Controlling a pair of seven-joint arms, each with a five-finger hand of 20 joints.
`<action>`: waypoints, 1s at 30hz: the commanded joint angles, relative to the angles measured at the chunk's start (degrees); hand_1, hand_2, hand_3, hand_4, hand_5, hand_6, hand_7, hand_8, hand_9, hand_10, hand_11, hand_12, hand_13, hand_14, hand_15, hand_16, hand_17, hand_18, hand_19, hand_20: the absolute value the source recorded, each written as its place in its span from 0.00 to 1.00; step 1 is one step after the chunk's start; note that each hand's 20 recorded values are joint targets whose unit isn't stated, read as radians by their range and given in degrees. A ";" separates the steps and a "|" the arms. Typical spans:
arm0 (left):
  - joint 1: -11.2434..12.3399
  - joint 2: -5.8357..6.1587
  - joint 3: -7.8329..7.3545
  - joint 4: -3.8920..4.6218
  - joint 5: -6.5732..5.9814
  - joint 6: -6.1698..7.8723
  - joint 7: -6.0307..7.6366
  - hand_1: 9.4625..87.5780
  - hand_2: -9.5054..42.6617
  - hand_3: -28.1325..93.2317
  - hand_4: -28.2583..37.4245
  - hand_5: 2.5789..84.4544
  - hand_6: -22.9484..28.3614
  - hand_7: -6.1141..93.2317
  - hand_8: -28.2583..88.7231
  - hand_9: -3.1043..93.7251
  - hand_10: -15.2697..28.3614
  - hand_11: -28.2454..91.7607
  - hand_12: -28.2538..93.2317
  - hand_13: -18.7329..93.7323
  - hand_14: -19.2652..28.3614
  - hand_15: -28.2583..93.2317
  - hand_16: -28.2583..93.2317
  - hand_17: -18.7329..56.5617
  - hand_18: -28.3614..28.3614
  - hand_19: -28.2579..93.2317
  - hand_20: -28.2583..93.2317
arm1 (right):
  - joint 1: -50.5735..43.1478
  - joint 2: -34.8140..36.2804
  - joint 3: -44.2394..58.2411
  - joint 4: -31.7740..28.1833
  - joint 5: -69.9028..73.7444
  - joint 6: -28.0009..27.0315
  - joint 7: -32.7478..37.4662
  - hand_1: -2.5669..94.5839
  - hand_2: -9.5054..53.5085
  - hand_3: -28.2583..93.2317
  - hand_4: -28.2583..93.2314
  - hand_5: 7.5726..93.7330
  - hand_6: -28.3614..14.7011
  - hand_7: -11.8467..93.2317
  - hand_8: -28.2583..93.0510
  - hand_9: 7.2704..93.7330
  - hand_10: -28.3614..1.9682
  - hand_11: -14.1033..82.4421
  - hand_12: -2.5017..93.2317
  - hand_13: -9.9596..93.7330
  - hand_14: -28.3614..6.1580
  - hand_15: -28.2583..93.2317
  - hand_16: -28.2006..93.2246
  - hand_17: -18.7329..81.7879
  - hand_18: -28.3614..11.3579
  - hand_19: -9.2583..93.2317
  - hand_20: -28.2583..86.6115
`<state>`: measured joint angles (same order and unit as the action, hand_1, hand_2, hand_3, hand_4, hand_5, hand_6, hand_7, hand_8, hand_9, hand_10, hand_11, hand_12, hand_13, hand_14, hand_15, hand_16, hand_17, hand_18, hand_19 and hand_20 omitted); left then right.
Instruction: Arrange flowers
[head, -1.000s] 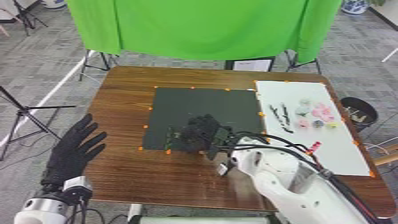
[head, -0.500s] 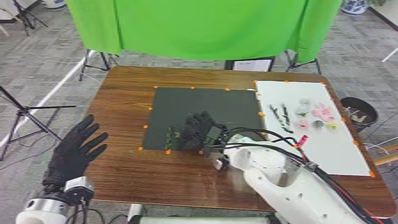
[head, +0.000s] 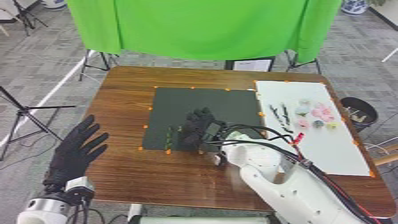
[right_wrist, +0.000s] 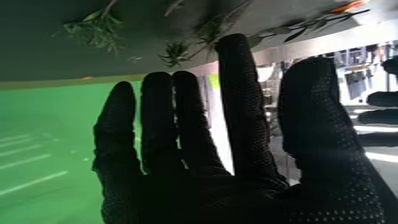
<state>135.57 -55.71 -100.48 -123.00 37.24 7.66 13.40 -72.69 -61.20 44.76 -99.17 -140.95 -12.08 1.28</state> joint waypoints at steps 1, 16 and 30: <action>0.34 -0.30 -0.02 0.15 0.36 -0.18 -0.67 0.20 0.13 0.80 0.05 0.25 0.50 0.24 0.16 0.22 0.58 0.36 0.39 0.32 0.72 0.45 0.25 0.08 0.90 0.54 0.31 | -0.25 -0.25 1.24 -0.87 1.19 2.29 0.55 0.06 0.50 1.00 0.19 0.57 0.63 0.38 0.12 0.22 0.39 0.58 0.42 0.25 0.38 0.87 0.43 0.21 0.15 0.72 0.74; 0.81 -0.69 -0.63 -0.04 0.58 -0.35 -0.79 0.20 0.13 0.80 0.05 0.25 0.50 0.24 0.16 0.21 0.58 0.36 0.40 0.32 0.72 0.45 0.25 0.08 0.90 0.54 0.31 | -7.28 8.49 12.16 -11.74 14.00 15.80 11.19 0.17 0.21 0.99 0.08 0.48 0.64 0.46 0.11 0.32 0.42 0.69 0.44 0.36 0.38 0.88 0.43 0.25 0.14 0.74 0.74; 0.68 -0.20 -0.42 0.28 0.77 -0.55 -0.66 0.20 0.12 0.80 0.05 0.25 0.50 0.24 0.16 0.21 0.58 0.36 0.40 0.32 0.72 0.46 0.25 0.08 0.90 0.54 0.31 | -4.58 15.89 12.99 -6.61 1.23 12.98 38.84 0.28 0.00 0.77 0.00 0.65 0.60 0.45 0.13 0.58 0.47 0.80 0.59 0.59 0.39 0.93 0.53 0.42 0.14 0.89 0.73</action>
<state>135.96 -55.89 -100.95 -122.95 37.60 7.62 13.10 -79.16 -46.85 57.77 -108.57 -140.15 9.06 34.43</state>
